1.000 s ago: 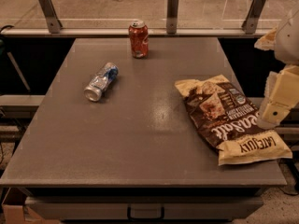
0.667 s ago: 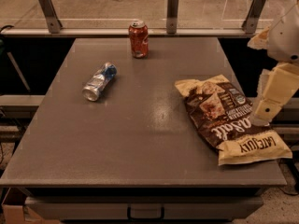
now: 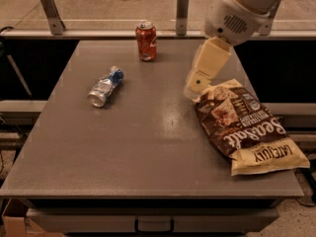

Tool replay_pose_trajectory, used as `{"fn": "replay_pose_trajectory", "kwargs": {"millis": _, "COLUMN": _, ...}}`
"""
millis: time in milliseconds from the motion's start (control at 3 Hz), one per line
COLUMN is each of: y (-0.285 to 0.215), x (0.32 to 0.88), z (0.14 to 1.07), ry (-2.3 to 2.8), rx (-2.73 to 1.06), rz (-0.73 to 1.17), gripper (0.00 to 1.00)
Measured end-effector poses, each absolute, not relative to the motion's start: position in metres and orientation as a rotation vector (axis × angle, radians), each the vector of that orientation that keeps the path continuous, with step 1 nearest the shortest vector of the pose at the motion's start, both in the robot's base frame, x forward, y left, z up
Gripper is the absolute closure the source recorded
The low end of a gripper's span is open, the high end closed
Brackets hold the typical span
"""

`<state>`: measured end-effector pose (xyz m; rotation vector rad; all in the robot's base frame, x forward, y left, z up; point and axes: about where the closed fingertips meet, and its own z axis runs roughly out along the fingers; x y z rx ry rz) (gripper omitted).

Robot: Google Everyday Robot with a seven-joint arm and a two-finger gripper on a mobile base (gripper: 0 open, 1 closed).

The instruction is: Place redbull can upright

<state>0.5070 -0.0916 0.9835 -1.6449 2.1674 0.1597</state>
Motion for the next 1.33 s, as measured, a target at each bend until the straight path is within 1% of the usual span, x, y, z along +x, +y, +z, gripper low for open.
{"fn": "replay_pose_trajectory", "kwargs": {"millis": 333, "y": -0.025, "x": 0.532, "z": 1.002, "ry": 2.169, "rx": -1.566, "rz": 0.215, "gripper": 0.00}}
{"fn": "replay_pose_trajectory", "kwargs": {"millis": 667, "y": -0.010, "x": 0.533, "z": 1.005, "ry": 2.220, "rx": -1.492, "rz": 0.252, "gripper": 0.00}}
{"fn": "replay_pose_trajectory", "kwargs": {"millis": 1000, "y": -0.012, "x": 0.533, "z": 1.005, "ry": 2.221, "rx": -1.490, "rz": 0.250, "gripper": 0.00}}
{"fn": "replay_pose_trajectory", "kwargs": {"millis": 1333, "y": 0.005, "x": 0.543, "z": 1.008, "ry": 2.207, "rx": -1.438, "rz": 0.266, "gripper": 0.00}}
